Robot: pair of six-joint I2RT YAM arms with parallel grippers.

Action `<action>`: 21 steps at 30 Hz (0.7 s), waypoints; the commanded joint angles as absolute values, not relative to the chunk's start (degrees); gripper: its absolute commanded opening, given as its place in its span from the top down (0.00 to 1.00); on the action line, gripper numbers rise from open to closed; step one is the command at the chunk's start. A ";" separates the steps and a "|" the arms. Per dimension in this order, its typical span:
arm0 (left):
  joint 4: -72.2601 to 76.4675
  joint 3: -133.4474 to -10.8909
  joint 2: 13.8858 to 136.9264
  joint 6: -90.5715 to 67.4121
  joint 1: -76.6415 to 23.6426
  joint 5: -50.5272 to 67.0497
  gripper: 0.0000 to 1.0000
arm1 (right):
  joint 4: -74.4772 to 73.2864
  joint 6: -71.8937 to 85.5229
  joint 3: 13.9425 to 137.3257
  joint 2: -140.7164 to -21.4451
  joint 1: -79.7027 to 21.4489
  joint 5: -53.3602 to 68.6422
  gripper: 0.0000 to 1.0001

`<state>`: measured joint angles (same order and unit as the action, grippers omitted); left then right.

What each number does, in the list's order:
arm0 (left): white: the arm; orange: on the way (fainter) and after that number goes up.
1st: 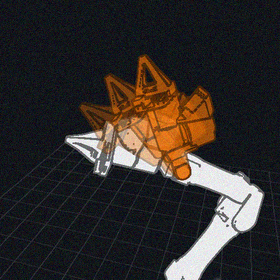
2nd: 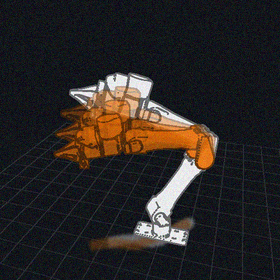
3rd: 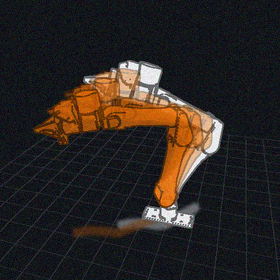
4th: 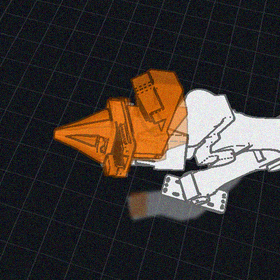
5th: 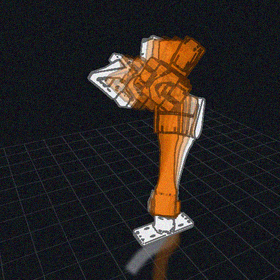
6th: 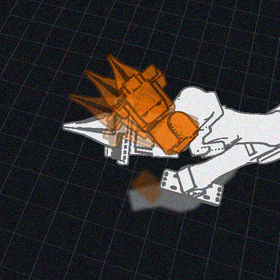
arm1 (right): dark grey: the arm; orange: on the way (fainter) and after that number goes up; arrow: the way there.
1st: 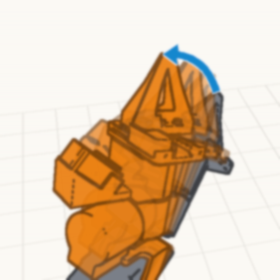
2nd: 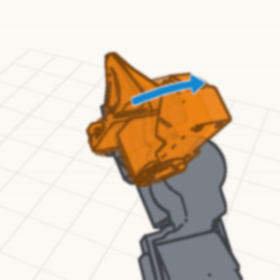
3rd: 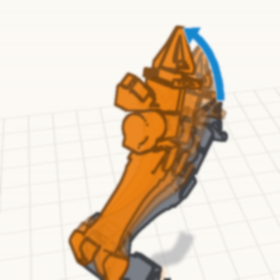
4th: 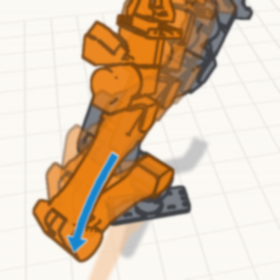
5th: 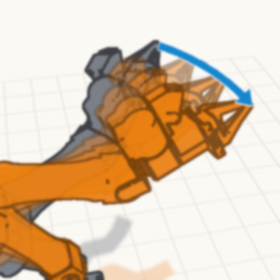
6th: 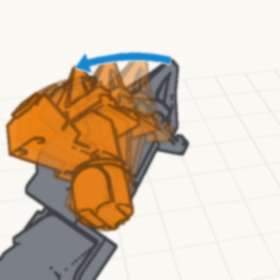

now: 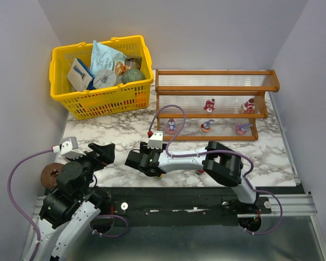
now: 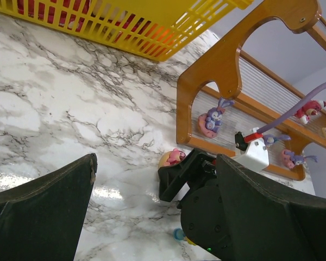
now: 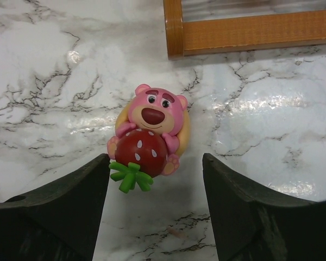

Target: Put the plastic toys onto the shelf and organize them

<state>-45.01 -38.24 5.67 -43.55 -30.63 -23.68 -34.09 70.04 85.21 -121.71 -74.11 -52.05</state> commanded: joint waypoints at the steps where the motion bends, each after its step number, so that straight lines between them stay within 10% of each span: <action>1: -43.59 -38.94 5.80 -43.51 -30.85 -24.35 0.01 | -30.59 68.30 85.25 -119.09 -73.48 -56.16 0.25; 11: -43.42 -38.93 5.80 -43.24 -30.85 -24.08 0.01 | -29.79 69.08 84.73 -119.53 -71.54 -55.02 0.32; 21: -43.16 -38.85 5.89 -43.15 -30.85 -23.73 0.01 | -29.79 67.76 83.59 -118.22 -71.46 -54.76 0.72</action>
